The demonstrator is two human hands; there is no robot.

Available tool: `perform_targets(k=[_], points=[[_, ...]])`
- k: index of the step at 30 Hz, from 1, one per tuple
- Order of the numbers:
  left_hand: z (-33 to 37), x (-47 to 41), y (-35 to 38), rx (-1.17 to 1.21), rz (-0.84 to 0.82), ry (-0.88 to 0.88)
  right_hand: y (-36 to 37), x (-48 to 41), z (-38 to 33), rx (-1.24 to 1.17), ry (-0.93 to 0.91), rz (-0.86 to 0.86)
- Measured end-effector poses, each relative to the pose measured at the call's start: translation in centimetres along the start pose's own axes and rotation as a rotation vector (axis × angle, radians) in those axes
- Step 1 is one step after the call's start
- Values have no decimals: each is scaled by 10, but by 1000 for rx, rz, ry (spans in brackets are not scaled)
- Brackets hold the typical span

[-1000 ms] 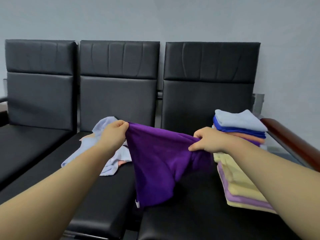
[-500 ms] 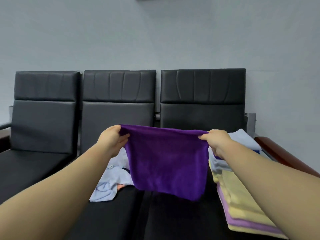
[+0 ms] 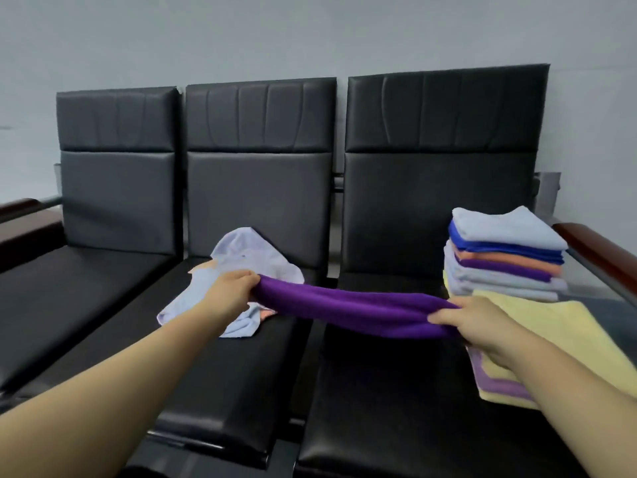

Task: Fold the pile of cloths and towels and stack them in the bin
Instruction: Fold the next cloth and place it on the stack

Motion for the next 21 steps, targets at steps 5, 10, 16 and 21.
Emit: perform_targets(k=[5, 10, 16, 21], points=[[-45, 3, 30, -304, -18, -39, 34, 12, 47, 295, 243, -131], [-65, -2, 41, -354, 64, -85, 37, 6, 46, 264, 195, -21], [-55, -17, 61, -287, 97, 24, 44, -8, 57, -119, 239, 96], [-40, -33, 80, -415, 141, 180, 36, -17, 50, -90, 139, 251]])
Point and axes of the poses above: each hand's wrist, its own x-axis away from the middle knuckle, its own y-axis out of the palm, z = x × y, the point moved 10 cm from there along -x, towards the middle knuckle, and after that the axes turned 7 degrees about -x, right-handed, at the moved point
